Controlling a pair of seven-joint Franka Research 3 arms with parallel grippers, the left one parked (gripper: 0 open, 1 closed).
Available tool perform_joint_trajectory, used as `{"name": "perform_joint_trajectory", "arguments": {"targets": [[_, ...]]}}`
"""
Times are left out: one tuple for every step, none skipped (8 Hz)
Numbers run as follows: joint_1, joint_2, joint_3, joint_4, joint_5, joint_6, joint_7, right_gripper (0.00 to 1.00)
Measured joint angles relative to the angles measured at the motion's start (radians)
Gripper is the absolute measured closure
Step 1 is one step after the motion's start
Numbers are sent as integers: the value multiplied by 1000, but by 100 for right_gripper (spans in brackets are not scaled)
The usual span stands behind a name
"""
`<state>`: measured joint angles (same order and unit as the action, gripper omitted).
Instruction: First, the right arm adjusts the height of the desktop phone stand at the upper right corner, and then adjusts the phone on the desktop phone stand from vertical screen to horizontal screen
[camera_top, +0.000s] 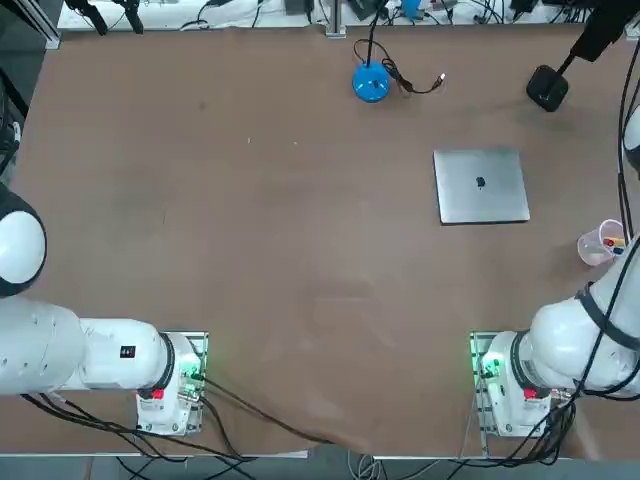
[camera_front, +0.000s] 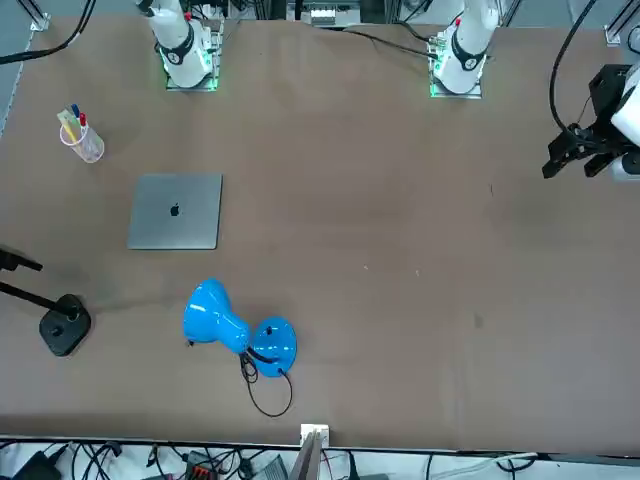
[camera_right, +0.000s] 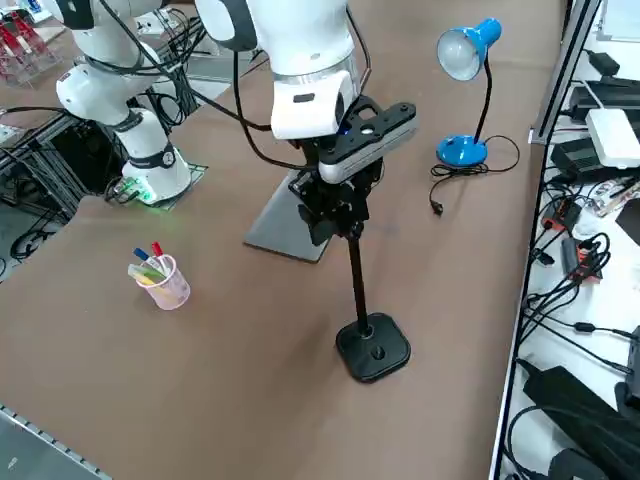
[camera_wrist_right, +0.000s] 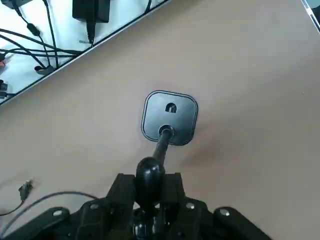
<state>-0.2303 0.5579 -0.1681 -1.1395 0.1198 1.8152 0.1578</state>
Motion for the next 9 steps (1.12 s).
{"name": "perform_joint_trajectory", "arguments": {"targets": [[0,0,0,0,0,0,0,70],[0,1,0,0,-3,0,1,70],[0,1,0,0,-7,0,1,70],[1,2,0,0,-8,0,2,70],[1,4,0,0,-8,0,2,70],[1,9,0,-3,-9,6,2,70],[1,15,0,-10,-9,16,3,70],[1,25,0,-18,-9,28,3,70],[1,38,1,-23,-9,38,3,70]]}}
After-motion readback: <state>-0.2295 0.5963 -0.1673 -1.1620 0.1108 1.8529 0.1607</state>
